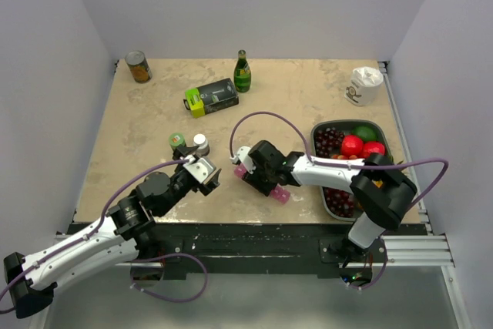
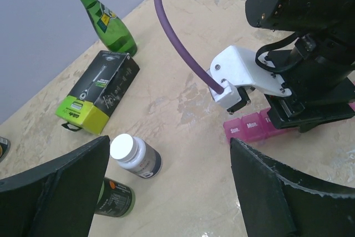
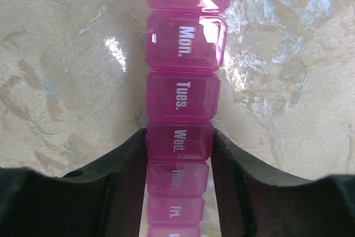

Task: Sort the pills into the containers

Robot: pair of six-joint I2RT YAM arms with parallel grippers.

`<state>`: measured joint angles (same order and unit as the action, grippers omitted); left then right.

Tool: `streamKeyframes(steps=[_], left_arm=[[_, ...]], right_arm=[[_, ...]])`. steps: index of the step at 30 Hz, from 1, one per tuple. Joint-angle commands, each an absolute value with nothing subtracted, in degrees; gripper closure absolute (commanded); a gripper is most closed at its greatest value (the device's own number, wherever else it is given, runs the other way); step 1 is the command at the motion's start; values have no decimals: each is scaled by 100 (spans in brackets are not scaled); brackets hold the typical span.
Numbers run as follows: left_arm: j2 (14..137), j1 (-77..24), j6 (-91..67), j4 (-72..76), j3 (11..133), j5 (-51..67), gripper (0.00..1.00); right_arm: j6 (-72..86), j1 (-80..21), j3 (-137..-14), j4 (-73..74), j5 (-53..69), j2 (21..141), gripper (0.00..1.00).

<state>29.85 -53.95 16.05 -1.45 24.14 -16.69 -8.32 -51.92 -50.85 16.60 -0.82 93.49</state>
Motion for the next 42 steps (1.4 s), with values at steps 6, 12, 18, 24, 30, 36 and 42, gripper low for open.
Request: streamKeyframes(steps=[6,12,18,24,30,36,42], left_arm=[[2716,-5361,1758,9,2364,-1442,7],[2268,-5361,1802,26,2312,-1292,7],[1986,-5361,1802,9,2268,-1152,7],[2039,-5361,1811,9,2285,-932,7],[2328,-5361,1924,70,2224,-484,7],[3687,-5335,2855,9,2250,534,5],[5375,-4642,3691,105,2697,1613,5]], right_arm=[[-2326,-5378,-5834,1924,711,9641,71],[-4172,-5598,-6861,2372,1167,10421,73],[-4983,-5546,-8180,3708,1687,11320,51],[-5238,-5152,-7946,3858,2442,10812,8],[-5449,-3862,-7577,4131,3654,9854,1],[-5001,-2848,-6277,2797,4454,8266,1],[-4989,-2496,-6072,2932,5273,8313,1]])
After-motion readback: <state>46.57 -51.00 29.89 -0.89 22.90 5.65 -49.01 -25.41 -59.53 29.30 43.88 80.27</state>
